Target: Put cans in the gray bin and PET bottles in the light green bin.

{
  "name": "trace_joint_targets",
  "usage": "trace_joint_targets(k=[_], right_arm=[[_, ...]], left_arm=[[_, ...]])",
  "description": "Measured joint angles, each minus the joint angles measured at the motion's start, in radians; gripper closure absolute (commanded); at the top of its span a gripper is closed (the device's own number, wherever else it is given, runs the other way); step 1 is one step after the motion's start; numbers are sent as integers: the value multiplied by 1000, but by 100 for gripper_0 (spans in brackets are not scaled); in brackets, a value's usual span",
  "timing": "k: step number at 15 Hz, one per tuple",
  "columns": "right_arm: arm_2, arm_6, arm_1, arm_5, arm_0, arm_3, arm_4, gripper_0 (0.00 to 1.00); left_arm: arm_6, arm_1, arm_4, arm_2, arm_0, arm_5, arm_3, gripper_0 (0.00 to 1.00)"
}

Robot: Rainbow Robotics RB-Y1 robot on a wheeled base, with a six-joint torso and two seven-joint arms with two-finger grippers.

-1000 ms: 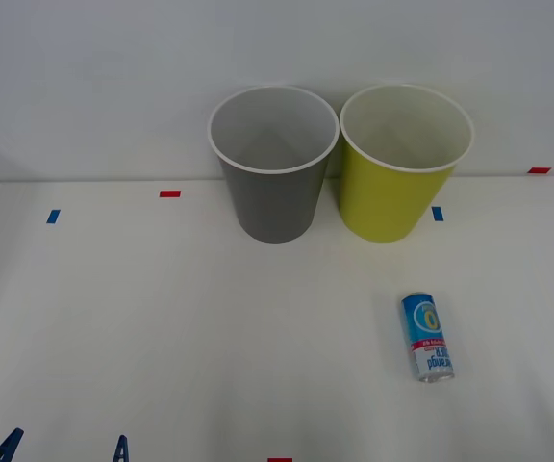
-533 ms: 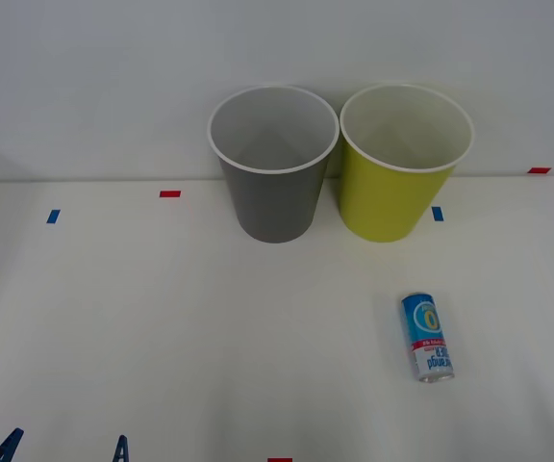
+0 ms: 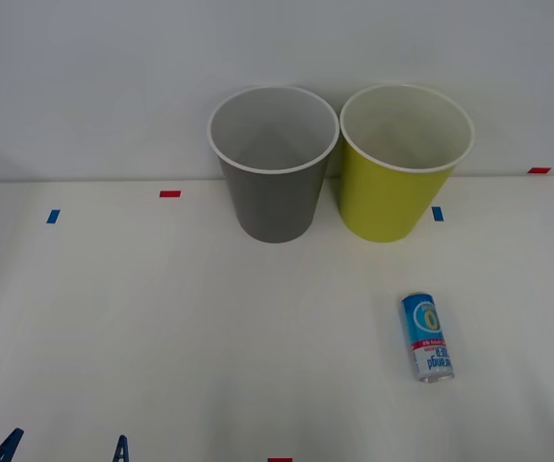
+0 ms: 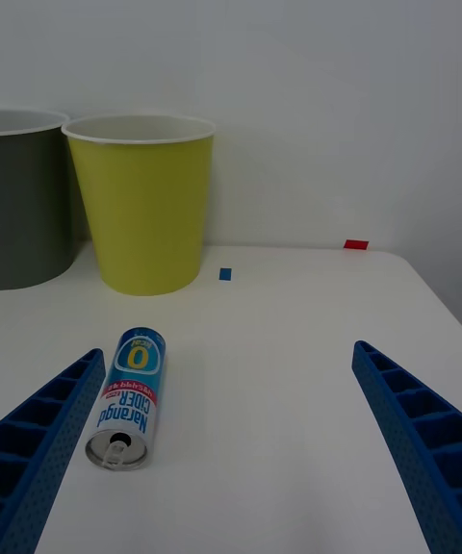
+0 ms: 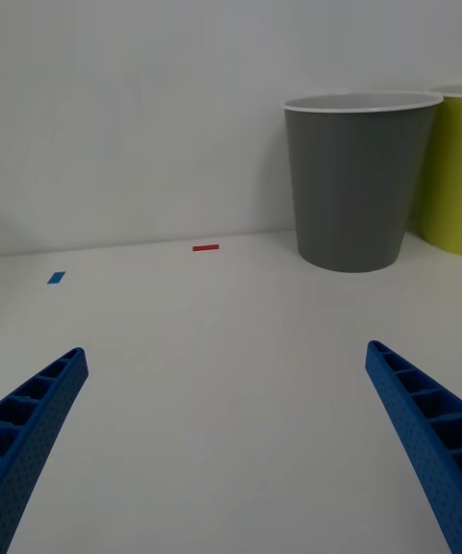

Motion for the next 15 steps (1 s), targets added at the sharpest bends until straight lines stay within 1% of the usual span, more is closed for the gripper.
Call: trace_joint_targets(k=[15], right_arm=[[0,0,0,0,0,0,0,11]], left_arm=[[0,0,0,0,0,0,0,0]])
